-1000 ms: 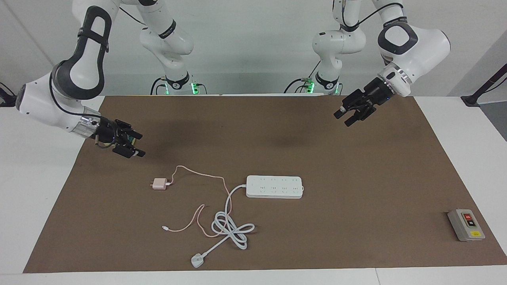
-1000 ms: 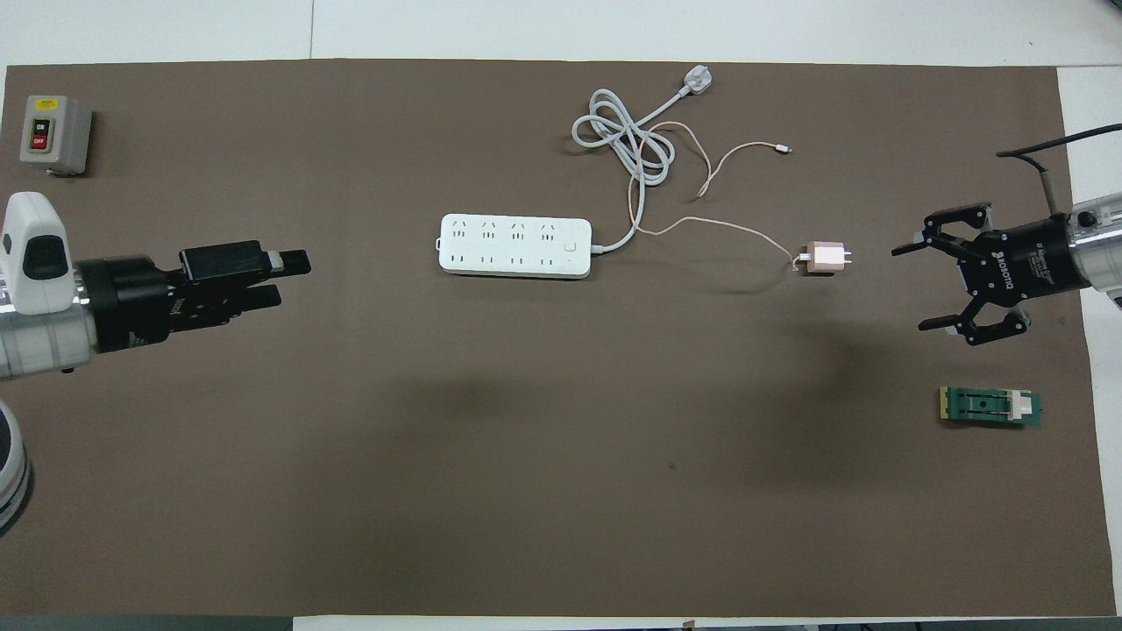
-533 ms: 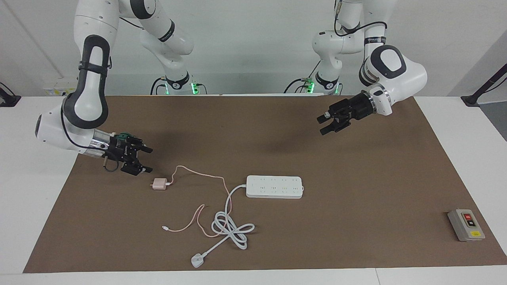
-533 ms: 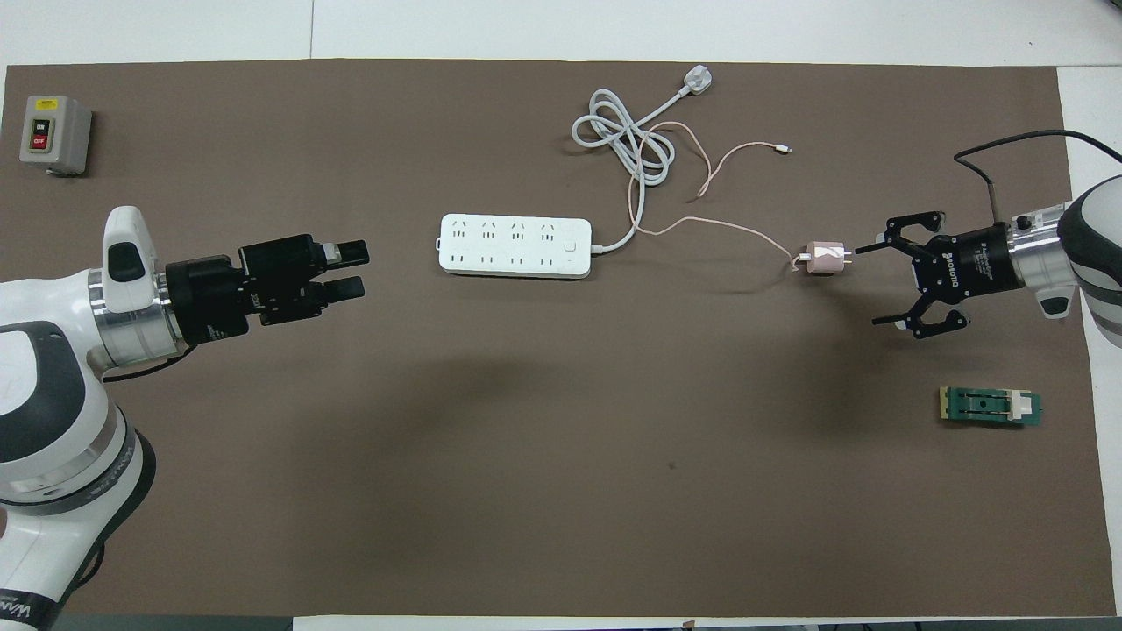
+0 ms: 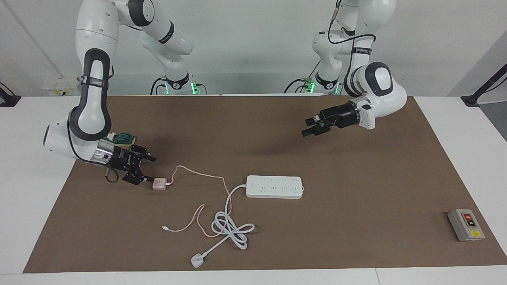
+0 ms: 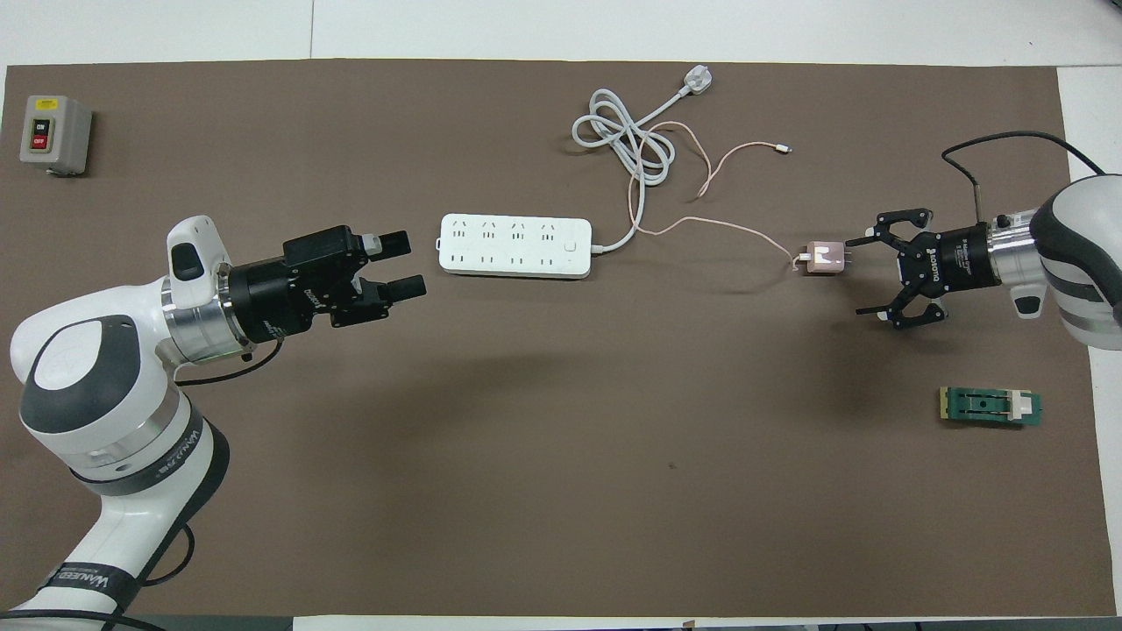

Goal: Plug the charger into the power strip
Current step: 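Grasp the power strip end with the left gripper while the right gripper grasps the charger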

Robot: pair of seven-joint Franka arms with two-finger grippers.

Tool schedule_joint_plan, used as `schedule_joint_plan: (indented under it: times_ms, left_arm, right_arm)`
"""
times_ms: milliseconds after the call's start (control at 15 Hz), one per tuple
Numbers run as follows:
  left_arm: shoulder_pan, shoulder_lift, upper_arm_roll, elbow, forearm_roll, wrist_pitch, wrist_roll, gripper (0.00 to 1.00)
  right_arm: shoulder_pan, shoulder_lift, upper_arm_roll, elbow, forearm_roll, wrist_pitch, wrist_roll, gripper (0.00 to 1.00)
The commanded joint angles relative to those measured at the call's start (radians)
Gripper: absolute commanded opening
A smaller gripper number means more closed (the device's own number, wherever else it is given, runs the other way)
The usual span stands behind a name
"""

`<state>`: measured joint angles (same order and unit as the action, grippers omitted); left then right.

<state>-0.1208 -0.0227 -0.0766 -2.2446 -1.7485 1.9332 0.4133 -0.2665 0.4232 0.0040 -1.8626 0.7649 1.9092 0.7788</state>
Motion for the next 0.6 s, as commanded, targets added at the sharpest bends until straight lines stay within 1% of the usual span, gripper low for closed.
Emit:
schedule_joint_plan:
  times_ms: [0,133,267,533]
  left_arm:
    - [-0.062,-0.02,0.015,-0.032,-0.106,0.0,0.028,1.0]
    - [-0.062,-0.02,0.015,-0.032,-0.112,0.0,0.08,1.0]
    - [-0.054,-0.017,0.017,-0.026,-0.112,0.0,0.085,1.0]
    - [-0.063,-0.003,0.017,-0.029,-0.112,0.007,0.084,1.0]
  right_arm:
    - [0.0,0.025,0.008,0.019,0.037,0.042,-0.021,1.0]
    - [0.012,0.043,0.008,0.016,0.05,0.054,-0.068,1.0]
    - [0.013,0.052,0.008,0.016,0.076,0.079,-0.087,1.0]
    - [0.016,0.063,0.008,0.016,0.08,0.097,-0.09,1.0]
